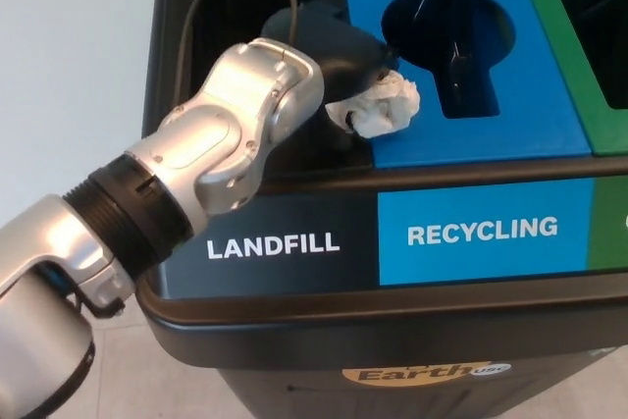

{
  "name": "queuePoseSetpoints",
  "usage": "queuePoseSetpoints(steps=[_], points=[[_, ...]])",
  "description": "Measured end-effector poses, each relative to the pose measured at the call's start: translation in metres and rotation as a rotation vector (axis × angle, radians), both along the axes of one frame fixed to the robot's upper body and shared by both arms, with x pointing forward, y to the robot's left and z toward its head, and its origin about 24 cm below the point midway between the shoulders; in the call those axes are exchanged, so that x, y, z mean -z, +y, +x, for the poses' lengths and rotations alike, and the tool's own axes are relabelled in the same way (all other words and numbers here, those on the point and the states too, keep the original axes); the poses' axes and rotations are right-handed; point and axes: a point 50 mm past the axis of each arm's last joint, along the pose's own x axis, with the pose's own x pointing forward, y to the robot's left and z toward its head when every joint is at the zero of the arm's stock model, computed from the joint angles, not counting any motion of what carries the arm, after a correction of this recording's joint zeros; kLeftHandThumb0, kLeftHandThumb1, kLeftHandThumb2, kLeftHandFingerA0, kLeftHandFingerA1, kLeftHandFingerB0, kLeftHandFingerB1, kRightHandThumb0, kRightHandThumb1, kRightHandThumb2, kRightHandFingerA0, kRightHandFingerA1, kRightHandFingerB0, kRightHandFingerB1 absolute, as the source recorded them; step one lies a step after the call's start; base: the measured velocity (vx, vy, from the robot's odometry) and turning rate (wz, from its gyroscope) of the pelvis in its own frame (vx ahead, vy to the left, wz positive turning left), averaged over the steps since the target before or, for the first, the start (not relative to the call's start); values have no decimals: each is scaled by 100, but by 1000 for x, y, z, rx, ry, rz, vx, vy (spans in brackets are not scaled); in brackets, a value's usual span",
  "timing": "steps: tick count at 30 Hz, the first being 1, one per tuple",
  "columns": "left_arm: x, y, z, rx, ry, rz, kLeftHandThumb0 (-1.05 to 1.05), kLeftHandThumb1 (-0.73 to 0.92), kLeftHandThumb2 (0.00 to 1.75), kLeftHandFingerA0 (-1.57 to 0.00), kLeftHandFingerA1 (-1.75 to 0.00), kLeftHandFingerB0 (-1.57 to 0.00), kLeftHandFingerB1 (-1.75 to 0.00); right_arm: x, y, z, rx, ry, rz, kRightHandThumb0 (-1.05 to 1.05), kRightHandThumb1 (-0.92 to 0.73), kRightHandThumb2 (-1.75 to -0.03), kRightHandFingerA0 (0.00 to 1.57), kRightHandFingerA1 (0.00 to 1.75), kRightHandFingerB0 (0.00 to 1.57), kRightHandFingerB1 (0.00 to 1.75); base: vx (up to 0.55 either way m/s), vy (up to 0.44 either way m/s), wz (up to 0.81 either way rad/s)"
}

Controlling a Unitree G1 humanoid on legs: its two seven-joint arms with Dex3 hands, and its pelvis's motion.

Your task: The robot walks towards the trash can and uses its left hand to grab the trash lying on trashcan and throw it inside

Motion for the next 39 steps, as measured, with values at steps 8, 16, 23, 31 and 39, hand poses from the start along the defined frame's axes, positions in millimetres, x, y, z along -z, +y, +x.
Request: queuePoseSetpoints(steps=[8,16,23,31,39], points=[[10,2,-6,106,-173,88,-26,62,62,-81,-159,-80,-83,1,4,0,-52,15,-40,-60,-59,-58,30,46,34,36,0,0,0],[15,9,-7,131,-217,27,-18,67,66,-84,-156,-79,-109,0,2,-1,-67,20,-65,-60,-61,-58,30,45,35,35,0,0,0],[16,10,-5,147,-230,-74,-12,64,73,-77,-159,-69,-138,0,3,0,-75,18,-74,-59,-60,-58,32,46,36,36,0,0,0],[-20,19,5,122,-346,-235,-12,64,87,-89,-175,-66,-163,1,2,-2,-72,18,-80,-58,-60,-58,35,46,38,37,0,0,0],[-77,42,19,51,-474,-326,-14,47,103,-121,-138,-99,-123,1,2,-3,-68,18,-80,-58,-60,-58,35,45,39,37,0,0,0]])
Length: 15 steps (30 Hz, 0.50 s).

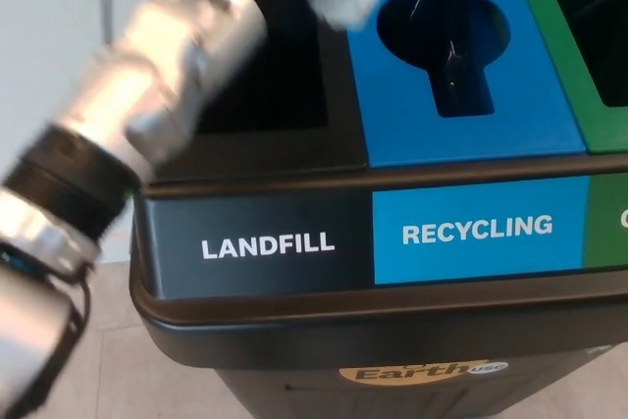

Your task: The robot walks towards the trash can and uses its left hand to grab the trash lying on trashcan and throw it inside

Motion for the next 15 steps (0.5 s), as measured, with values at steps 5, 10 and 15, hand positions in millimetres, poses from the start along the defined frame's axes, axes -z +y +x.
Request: queuePoseSetpoints(steps=[5,10,15], points=[[-24,28,7,-66,-39,-14,-18,49,101,-118,-133,-94,-117,1,1,-1,0,0,3,-58,-60,-58,35,45,40,36,0,0,0],[-19,55,11,-123,-23,54,-11,52,92,-91,-163,-78,-134,1,1,-2,-1,1,4,-58,-59,-58,37,44,40,36,0,0,0],[7,66,11,-137,20,201,-12,56,80,-88,-171,-81,-122,1,1,-2,-3,-1,5,-59,-60,-58,34,46,40,37,0,0,0]])
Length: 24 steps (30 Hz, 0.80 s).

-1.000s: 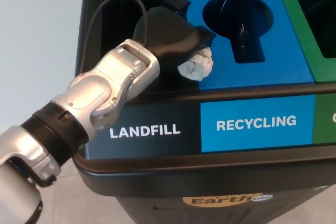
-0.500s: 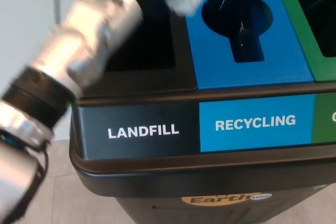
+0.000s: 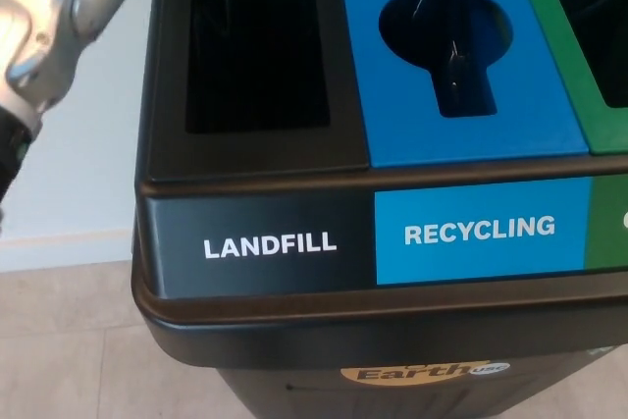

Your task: The robot walks towards the trash can and uses its left hand to grab the trash lying on trashcan and throw it inside

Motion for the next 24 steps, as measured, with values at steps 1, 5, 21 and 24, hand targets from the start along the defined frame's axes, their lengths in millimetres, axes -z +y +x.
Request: queuePoseSetpoints(steps=[1,5,21,24], points=[[6,1,0,1,14,25,-14,58,66,-90,-152,-87,-87,0,0,0,-1,0,0,-58,-60,-58,35,46,40,36,0,0,0],[23,1,-1,5,52,94,-20,61,60,-84,-164,-82,-87,-1,1,1,-5,-4,2,-56,-60,-58,34,44,39,35,0,0,0],[55,-46,-8,133,100,106,-22,60,62,-88,-158,-84,-79,-2,3,5,-22,-14,5,-54,-60,-58,33,43,40,34,0,0,0],[53,-48,-8,140,83,103,-24,56,60,-89,-163,-82,-78,-3,3,5,-24,-13,4,-56,-60,-59,33,44,39,33,0,0,0]])
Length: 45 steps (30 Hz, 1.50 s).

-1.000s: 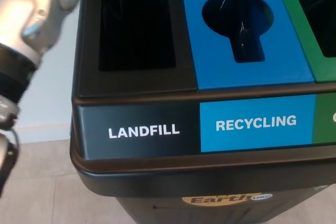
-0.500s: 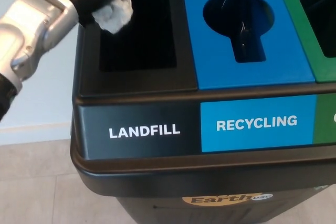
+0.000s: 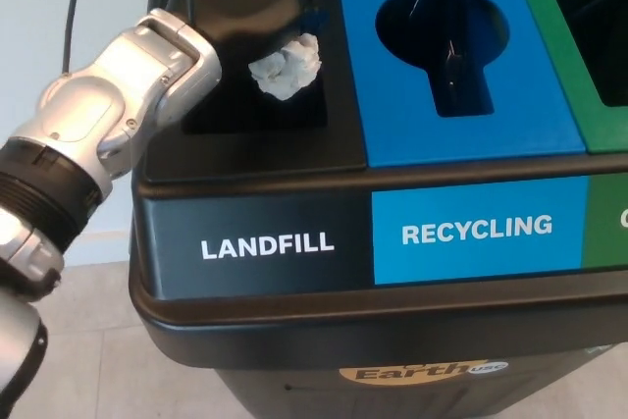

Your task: The robot walks towards the trash can and uses its left hand to grab the trash lying on trashcan and throw it inside

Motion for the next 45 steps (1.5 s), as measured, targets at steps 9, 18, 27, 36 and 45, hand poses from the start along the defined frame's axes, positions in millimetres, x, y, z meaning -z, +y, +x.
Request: queuePoseSetpoints(steps=[9,18,27,36,45], points=[[8,-7,-1,30,-32,57,-21,49,54,-66,-87,-65,-43,1,-1,-2,1,11,1,-57,-58,-58,34,46,40,34,0,0,0],[20,-9,-4,-6,-54,267,-19,51,58,-29,-63,-36,-34,2,2,-2,-8,11,6,-54,-59,-57,33,45,40,33,0,0,0],[19,-3,-4,-102,-33,410,-86,53,87,0,-9,0,-4,1,2,-1,-12,8,3,-58,-59,-58,32,46,41,35,0,0,0],[16,-8,-6,-153,-14,474,-91,55,94,0,-7,0,-2,1,3,1,-23,5,4,-55,-56,-57,34,46,42,36,0,0,0],[-1,-7,-4,-187,-7,363,-66,42,84,0,-24,0,-14,2,1,-2,-11,15,4,-59,-57,-57,30,48,39,36,0,0,0]])
